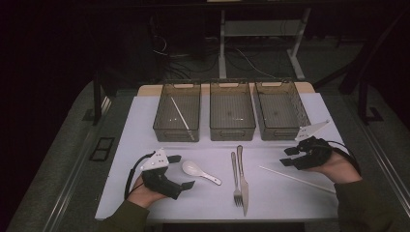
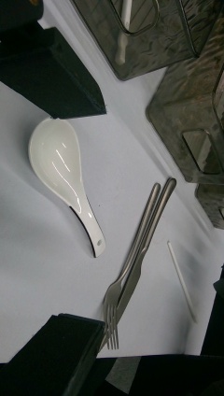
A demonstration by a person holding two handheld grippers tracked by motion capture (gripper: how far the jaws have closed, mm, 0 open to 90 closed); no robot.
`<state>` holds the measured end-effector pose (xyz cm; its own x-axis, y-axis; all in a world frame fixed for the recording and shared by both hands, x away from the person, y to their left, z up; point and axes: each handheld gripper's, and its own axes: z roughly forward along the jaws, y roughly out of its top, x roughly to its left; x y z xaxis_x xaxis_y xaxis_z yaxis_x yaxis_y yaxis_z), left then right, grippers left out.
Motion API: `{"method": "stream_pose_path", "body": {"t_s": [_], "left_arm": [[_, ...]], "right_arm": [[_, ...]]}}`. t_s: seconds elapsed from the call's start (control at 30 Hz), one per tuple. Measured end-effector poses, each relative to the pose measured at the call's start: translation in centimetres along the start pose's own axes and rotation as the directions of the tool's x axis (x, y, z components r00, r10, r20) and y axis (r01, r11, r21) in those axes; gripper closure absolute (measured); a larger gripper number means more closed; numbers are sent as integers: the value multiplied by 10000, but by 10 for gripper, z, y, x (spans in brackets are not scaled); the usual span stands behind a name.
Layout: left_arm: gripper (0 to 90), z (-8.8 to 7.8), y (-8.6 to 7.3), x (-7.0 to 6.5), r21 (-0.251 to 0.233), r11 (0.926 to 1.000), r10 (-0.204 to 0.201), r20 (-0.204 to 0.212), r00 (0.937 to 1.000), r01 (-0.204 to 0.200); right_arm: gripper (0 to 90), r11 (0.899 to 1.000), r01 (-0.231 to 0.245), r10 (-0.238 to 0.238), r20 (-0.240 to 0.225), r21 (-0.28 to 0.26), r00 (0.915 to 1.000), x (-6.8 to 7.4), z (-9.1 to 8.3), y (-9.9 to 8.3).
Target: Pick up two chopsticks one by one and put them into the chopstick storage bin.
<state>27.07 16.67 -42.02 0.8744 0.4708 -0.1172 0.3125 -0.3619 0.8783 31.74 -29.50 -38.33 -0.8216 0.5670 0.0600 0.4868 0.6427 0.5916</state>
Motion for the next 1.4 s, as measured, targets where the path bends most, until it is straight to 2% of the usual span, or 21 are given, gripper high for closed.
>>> {"method": "stream_pose_path", "body": {"t_s": [0.2, 0.5, 0.77, 0.8, 0.83, 0.97, 1.0, 1.03, 1.13, 1.27, 1.4], "left_arm": [[0, 0, 0, 0, -6, 10000, 1, 5, 10000, -1], [0, 0, 0, 0, 23, 10000, 30, -1, 10000, -30], [0, 0, 0, 0, 45, 10000, 62, -2, 10000, -62], [0, 0, 0, 0, 45, 10000, 61, 0, 10000, -61], [0, 0, 0, 0, 42, 10000, 57, 4, 10000, -57], [0, 0, 0, 0, 28, 10000, 52, -7, 10000, -52], [0, 0, 0, 0, 39, 10000, 49, -11, 10000, -49], [0, 0, 0, 0, 47, 10000, 50, -16, 10000, -50], [0, 0, 0, 0, 69, 9999, 74, -17, 10000, -74], [0, 0, 0, 0, 78, 9999, 76, -15, 10000, -76], [0, 1, 0, -1, 88, 9999, 62, -10, 10000, -62]], "right_arm": [[579, 9978, 147, -151, 56, 640, 9999, 1, 0, -12], [640, 9878, 293, -300, 27, 1532, 9995, 2, -2, -31], [697, 9723, 446, -454, -21, 2294, 9990, 3, -2, -46], [711, 9669, 433, -433, -54, 2513, 9990, 3, -2, -49], [711, 9669, 433, -433, -54, 2513, 9990, 3, -2, -49], [736, 9542, 636, -645, -63, 2922, 9979, 3, 1, -56], [747, 9476, 688, -715, -29, 3119, 9974, 3, 2, -58], [747, 9476, 688, -715, -29, 3119, 9974, 3, 2, -58], [755, 9392, 718, -771, 26, 3359, 9970, 2, 4, -59], [785, 9377, 742, -796, 20, 3393, 9968, 2, 4, -59], [807, 9307, 846, -918, 34, 3559, 9958, 4, 5, -58]]}}
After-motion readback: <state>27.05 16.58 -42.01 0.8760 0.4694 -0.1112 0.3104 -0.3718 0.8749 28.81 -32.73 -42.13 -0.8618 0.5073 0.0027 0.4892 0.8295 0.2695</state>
